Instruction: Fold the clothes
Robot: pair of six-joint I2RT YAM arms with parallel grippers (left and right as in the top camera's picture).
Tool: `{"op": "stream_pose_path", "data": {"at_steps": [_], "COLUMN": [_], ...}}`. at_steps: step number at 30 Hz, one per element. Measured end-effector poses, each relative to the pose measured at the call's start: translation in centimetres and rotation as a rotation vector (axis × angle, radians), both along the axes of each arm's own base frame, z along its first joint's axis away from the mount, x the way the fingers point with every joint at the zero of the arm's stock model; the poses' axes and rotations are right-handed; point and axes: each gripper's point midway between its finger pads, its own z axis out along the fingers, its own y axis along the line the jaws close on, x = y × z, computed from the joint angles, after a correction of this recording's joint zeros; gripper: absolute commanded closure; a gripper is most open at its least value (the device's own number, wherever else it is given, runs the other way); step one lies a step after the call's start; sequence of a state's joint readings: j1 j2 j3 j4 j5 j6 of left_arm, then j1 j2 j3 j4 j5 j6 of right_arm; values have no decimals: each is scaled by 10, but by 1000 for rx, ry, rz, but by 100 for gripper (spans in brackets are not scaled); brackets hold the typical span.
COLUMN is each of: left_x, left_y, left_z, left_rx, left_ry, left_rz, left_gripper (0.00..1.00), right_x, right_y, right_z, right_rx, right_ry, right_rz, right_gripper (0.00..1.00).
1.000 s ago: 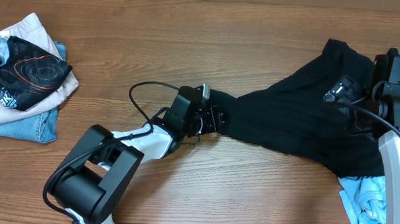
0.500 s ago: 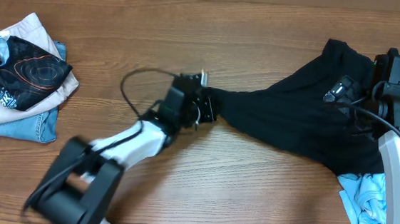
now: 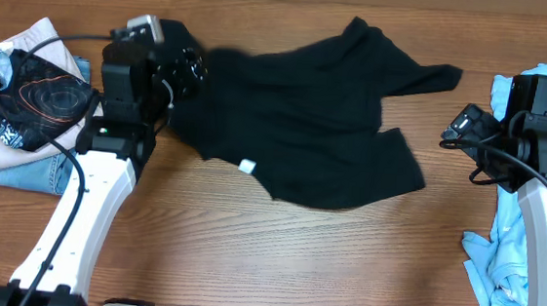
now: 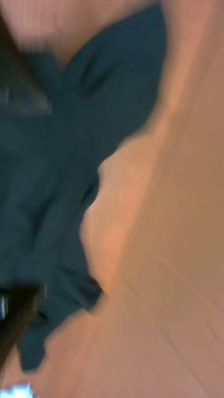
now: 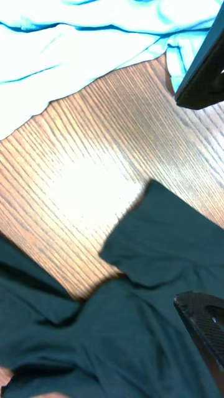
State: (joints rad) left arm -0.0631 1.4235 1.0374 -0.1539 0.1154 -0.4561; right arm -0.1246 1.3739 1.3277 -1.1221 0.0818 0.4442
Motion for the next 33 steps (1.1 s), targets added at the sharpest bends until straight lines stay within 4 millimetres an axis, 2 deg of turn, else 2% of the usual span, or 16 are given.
{"op": "stream_pose_path", "data": {"at_steps": [2,5,12,18,22,25,26,28,29,30,31,32,33], "left_x": [-8,-32,-98,-142,-158,-160,-159,-159,-158,-157,-157,-157,-156], "left_y": [-2,-26,-113,-175,-197,-205,-206,-206,-206,-206,-205,-204,-203], "left_z": [-22,-55,-94,-132,-161,-181,-187,-190,-191,-192,-195,-198,-199], "left_rx": [-7,-64,-175,-196,-196,-198,-199,-211,-210,-210,-206,-204,-201], "left_ry": [90,249,530,738,843,887,895,906,903,904,909,917,918], "left_rz": [-20,-125,-395,-472,-452,-424,-414,-394,-389,-381,-375,-368,-363], "left_gripper": [0,0,0,0,0,0,4,29,44,68,87,96,96], "right_x": [0,0,-3,-5,-5,-5,-5,-5,-5,-5,-5,-5,-5], "right_y": [0,0,0,1,1,1,1,1,1,1,1,1,1], "right_z": [0,0,-1,-2,-2,-2,-2,-2,-2,-2,-2,-2,-2], "right_rx": [0,0,1,2,3,3,2,2,3,2,2,3,2], "right_ry": [1,2,12,21,22,22,22,21,22,22,22,22,22], "right_rz": [0,0,1,0,1,0,1,1,0,1,1,0,0], "right_gripper": [3,3,3,3,3,3,3,3,3,3,3,3,3]}}
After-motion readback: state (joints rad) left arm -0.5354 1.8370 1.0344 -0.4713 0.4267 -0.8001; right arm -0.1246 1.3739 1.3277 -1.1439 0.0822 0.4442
